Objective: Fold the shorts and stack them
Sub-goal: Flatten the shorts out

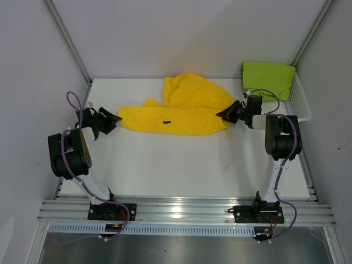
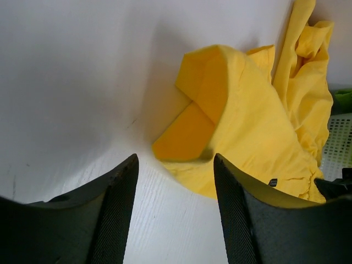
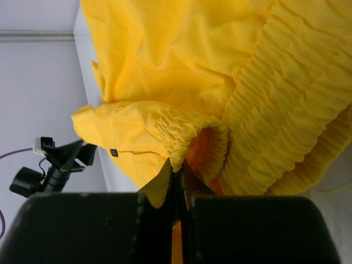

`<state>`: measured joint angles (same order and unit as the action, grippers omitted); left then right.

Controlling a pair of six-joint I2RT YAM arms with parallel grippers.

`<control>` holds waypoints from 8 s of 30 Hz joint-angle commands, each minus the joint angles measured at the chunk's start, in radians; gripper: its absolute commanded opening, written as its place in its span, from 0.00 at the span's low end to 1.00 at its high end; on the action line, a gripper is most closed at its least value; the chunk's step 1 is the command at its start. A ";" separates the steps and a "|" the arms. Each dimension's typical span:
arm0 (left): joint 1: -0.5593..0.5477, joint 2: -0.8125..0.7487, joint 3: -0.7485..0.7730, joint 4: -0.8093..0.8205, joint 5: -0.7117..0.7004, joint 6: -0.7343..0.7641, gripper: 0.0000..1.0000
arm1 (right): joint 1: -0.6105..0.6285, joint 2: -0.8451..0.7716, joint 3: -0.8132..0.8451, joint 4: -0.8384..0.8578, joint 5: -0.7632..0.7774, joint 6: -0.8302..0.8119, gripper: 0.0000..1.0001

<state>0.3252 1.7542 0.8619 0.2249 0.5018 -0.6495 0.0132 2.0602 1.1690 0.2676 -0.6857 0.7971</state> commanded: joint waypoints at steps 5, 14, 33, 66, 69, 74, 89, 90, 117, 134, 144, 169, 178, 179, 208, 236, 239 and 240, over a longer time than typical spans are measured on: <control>-0.021 -0.042 -0.017 0.088 0.018 0.022 0.53 | -0.004 0.048 0.084 0.053 0.051 0.057 0.00; -0.060 -0.024 -0.023 0.165 -0.026 0.031 0.46 | -0.036 0.063 0.087 0.084 0.018 0.086 0.00; -0.135 0.059 0.109 -0.001 -0.104 0.120 0.48 | -0.047 0.071 0.075 0.120 -0.009 0.116 0.00; -0.133 0.016 0.193 -0.131 0.058 0.045 0.00 | -0.047 -0.087 0.124 -0.108 0.005 0.011 0.00; -0.135 -0.021 0.210 -0.107 0.119 -0.040 0.00 | -0.053 -0.149 0.124 -0.110 0.003 0.001 0.00; -0.123 -0.140 0.275 -0.209 0.095 -0.082 0.00 | -0.078 -0.199 0.115 -0.018 -0.052 0.037 0.00; 0.026 -0.274 0.614 -0.335 0.267 -0.308 0.00 | -0.142 -0.276 0.307 0.170 -0.268 0.313 0.00; 0.029 -0.282 0.650 -0.346 0.276 -0.312 0.00 | -0.144 -0.288 0.319 0.198 -0.273 0.320 0.00; 0.301 -0.644 0.557 0.413 0.515 -1.102 0.00 | -0.187 -0.977 0.175 0.268 -0.193 0.165 0.00; 0.265 -0.487 0.586 0.377 0.428 -0.974 0.00 | -0.141 -0.609 0.343 0.343 -0.201 0.254 0.00; 0.154 -0.712 0.491 -0.005 0.336 -0.536 0.00 | -0.073 -0.706 0.327 0.076 -0.173 0.053 0.00; -0.448 0.210 0.180 0.950 0.267 -0.522 0.94 | -0.056 -0.626 0.377 -0.074 -0.451 -0.022 0.00; -0.514 0.378 0.405 0.785 0.261 -0.484 0.99 | -0.041 -0.629 0.374 -0.160 -0.474 -0.108 0.00; -0.523 0.383 0.413 0.756 0.256 -0.442 0.99 | -0.039 -0.627 0.374 -0.159 -0.477 -0.108 0.00; -0.692 0.386 0.617 0.713 0.471 0.364 0.99 | -0.021 -0.601 0.393 -0.110 -0.531 -0.068 0.00; -0.790 0.303 0.554 0.309 0.403 0.711 0.40 | -0.041 -0.568 0.549 -0.068 -0.499 0.086 0.00; -0.790 0.275 0.534 0.271 0.351 0.754 0.38 | -0.041 -0.577 0.552 -0.077 -0.505 0.086 0.00; -0.790 0.271 0.534 0.252 0.331 0.783 0.36 | -0.041 -0.583 0.551 -0.079 -0.505 0.086 0.00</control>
<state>-0.4610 2.1040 1.4090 0.5163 0.8913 0.0227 -0.0231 1.5265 1.6650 0.1501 -1.1767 0.8581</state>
